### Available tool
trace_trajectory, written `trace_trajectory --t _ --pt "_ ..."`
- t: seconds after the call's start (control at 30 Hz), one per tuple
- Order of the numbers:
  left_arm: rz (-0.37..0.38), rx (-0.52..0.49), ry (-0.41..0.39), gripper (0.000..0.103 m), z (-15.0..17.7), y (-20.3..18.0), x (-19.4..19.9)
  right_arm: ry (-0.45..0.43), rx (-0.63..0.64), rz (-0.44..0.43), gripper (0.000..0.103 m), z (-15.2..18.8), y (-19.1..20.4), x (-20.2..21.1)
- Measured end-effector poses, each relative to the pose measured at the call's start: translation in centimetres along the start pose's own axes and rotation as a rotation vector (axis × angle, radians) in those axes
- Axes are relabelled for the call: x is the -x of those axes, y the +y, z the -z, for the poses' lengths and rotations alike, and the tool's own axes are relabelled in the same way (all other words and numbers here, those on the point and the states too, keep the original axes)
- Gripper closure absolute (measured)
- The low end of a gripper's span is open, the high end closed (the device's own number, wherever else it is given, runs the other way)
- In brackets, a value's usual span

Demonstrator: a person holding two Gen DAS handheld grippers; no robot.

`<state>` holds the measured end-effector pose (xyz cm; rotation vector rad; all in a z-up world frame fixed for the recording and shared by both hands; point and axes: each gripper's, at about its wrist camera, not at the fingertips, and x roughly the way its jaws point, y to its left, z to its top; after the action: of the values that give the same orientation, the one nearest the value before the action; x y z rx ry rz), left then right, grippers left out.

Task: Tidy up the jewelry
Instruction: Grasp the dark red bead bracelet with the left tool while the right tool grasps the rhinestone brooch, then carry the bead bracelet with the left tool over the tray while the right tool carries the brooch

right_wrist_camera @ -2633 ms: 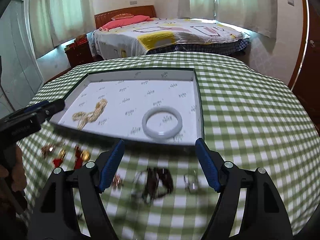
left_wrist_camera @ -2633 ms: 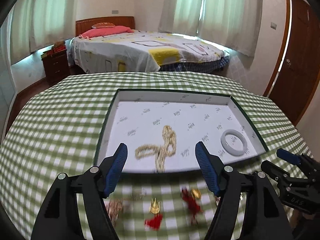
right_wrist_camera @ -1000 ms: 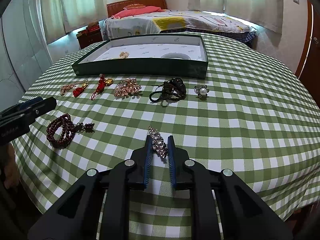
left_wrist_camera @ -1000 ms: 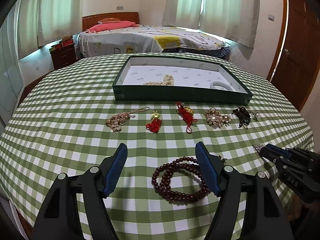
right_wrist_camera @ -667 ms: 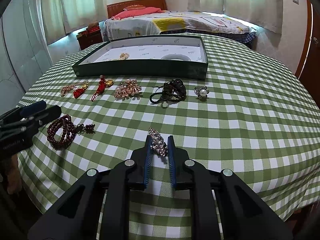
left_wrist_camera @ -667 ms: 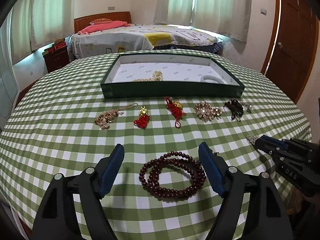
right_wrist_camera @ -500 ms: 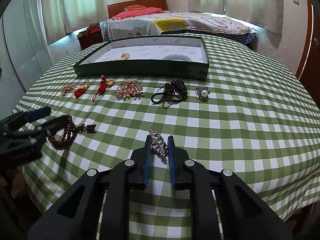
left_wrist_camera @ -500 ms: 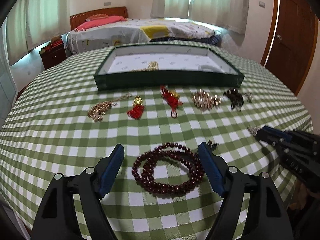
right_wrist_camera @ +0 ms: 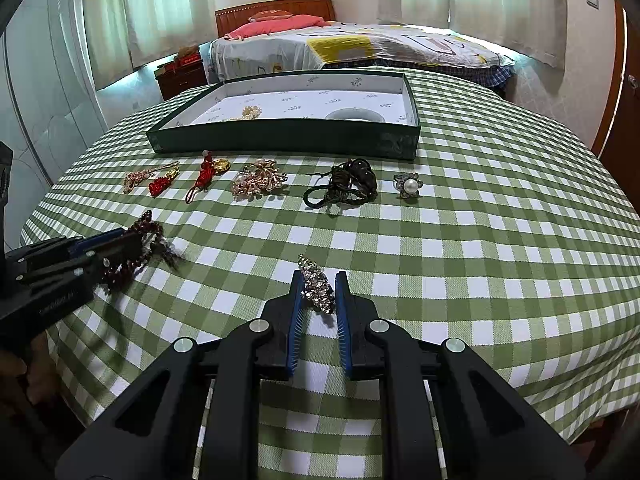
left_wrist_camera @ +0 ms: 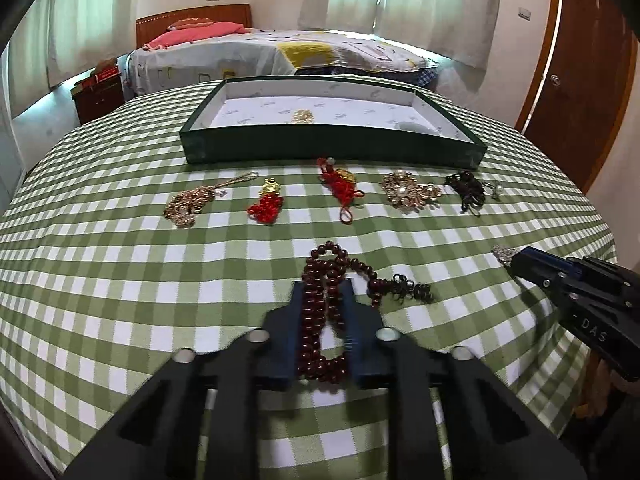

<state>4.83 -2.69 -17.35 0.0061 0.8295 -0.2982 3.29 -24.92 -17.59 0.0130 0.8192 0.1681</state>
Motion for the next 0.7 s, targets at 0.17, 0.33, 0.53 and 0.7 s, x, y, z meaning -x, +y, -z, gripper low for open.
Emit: trace_trajectory --t 0.17,0.33,0.53,0.7 --pt "0.025 0.019 -0.005 0.091 -0.1 0.5 0.1 -0.007 -0.001 0.001 0.087 0.0 0.1 0.1" --pt "0.016 0.010 -0.049 0.092 -0.6 0.4 1.0 -0.019 -0.006 -0.002 0.087 -0.4 0.2 0.2" --pt "0.005 0.014 -0.104 0.092 -2.3 0.7 2.1 -0.035 -0.024 -0.019 0.087 -1.2 0.1 0.2" --pt "0.002 0.023 -0.126 0.092 -3.8 1.1 2.2 -0.060 -0.038 -0.038 0.087 -2.6 0.1 0.3"
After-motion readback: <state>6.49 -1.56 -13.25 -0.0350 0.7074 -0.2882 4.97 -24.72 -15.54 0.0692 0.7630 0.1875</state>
